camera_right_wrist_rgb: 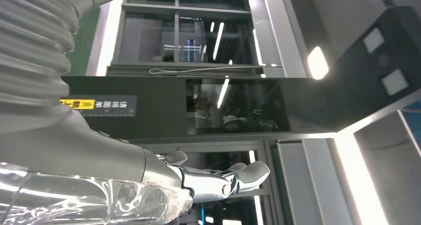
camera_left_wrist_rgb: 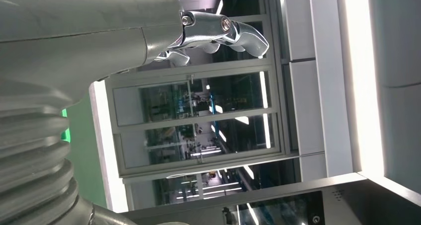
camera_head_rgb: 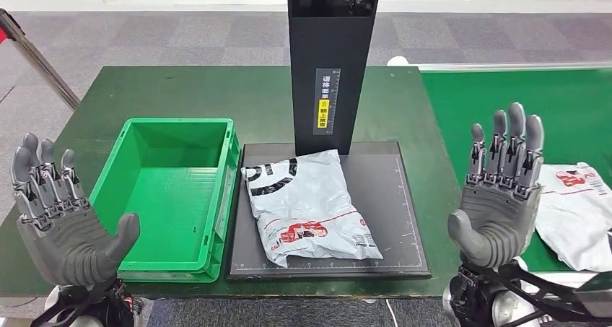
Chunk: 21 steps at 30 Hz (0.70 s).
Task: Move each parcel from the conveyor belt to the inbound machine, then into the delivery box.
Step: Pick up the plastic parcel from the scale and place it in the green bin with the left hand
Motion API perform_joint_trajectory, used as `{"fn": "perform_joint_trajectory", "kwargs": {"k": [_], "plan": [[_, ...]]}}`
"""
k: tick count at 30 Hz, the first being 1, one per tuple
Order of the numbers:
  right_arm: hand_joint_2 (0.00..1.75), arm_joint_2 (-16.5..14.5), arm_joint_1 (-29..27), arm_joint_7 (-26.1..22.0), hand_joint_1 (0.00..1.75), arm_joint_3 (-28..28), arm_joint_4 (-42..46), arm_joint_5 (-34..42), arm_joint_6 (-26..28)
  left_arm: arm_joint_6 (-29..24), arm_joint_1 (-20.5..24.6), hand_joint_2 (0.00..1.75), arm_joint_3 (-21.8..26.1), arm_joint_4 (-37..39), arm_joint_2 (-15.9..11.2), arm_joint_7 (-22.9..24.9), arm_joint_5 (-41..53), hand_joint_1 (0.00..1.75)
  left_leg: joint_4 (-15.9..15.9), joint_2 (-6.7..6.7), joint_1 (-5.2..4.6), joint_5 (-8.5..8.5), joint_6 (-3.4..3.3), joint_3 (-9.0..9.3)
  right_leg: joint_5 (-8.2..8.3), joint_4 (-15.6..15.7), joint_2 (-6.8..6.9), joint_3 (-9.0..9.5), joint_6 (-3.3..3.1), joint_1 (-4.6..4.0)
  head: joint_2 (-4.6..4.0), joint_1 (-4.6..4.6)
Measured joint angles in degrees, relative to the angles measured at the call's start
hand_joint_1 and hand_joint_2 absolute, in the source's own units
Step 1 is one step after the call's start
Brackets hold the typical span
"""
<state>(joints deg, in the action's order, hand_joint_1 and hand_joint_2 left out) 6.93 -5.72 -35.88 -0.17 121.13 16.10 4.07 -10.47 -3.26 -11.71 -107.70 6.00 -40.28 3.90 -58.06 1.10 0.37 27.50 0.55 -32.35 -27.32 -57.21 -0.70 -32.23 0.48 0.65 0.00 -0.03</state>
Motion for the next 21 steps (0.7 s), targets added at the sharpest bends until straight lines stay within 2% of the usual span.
{"fn": "perform_joint_trajectory", "kwargs": {"k": [1, 4, 5, 8, 11, 15, 21], "plan": [[1.75, -0.1, -0.2, 0.0, 0.0, 0.0, 0.3, 0.0, 0.0, 0.0, 0.0, 1.75, 0.0, -0.1, 0.0, 0.0, 0.0, 0.0, 0.0, -0.01, 0.0, 0.0, 0.0, 0.01, 0.01, 0.0, -0.01, 0.01, 0.0, 0.0, 0.0, 0.01], [0.44, -0.5, -0.8, -0.2, 0.0, 0.0, 0.9, -0.1, 0.5, -0.1, 0.0, 1.75, -0.1, -0.2, -0.1, 0.0, 0.1, 0.0, 0.0, -0.03, 0.0, -0.01, 0.0, 0.02, 0.02, 0.0, -0.01, 0.01, -0.01, 0.0, 0.0, 0.0], [0.44, -0.7, -1.0, -0.4, 0.0, -0.1, 1.1, -0.3, 1.1, -0.3, 0.0, 1.75, -0.1, -0.3, -0.1, 0.0, 0.3, 0.0, 0.0, -0.02, 0.0, -0.01, 0.0, 0.03, 0.03, 0.0, -0.01, 0.01, -0.01, 0.0, 0.0, -0.01], [1.75, -2.3, -3.4, -2.5, 0.0, -0.4, 2.5, -1.7, 4.5, -1.1, 0.0, 1.75, -0.5, -0.6, -0.1, 0.0, 0.9, 0.0, 0.0, 0.07, 0.0, -0.01, 0.0, 0.04, 0.01, 0.0, 0.04, 0.04, -0.01, -0.01, 0.0, 0.0], [1.75, -4.4, -7.8, -4.0, 0.0, -0.8, 5.3, -4.1, 6.5, -1.9, 0.0, 1.75, -1.1, -1.0, -0.2, 0.0, 1.6, 0.0, 0.0, 0.12, 0.01, 0.03, 0.04, 0.02, -0.04, 0.0, 0.09, 0.04, -0.03, -0.01, 0.0, 0.01], [1.75, -7.2, -12.3, -4.2, 0.0, -0.8, 8.2, -6.5, 5.5, -2.8, 0.0, 1.75, -2.0, -2.1, -0.3, 0.0, 2.9, 0.0, 0.0, 0.05, 0.02, 0.12, 0.08, 0.02, -0.1, 0.0, 0.03, 0.0, -0.07, -0.02, 0.0, -0.01], [1.75, -11.1, -14.0, -4.2, 0.0, -0.8, 9.5, -7.4, 3.4, -1.9, 0.2, 1.75, -3.9, -4.0, -0.4, 0.0, 5.4, 0.0, 0.0, -0.03, 0.02, 0.12, 0.07, 0.05, -0.1, 0.0, 0.02, -0.02, -0.08, -0.02, 0.0, 0.0]]}}
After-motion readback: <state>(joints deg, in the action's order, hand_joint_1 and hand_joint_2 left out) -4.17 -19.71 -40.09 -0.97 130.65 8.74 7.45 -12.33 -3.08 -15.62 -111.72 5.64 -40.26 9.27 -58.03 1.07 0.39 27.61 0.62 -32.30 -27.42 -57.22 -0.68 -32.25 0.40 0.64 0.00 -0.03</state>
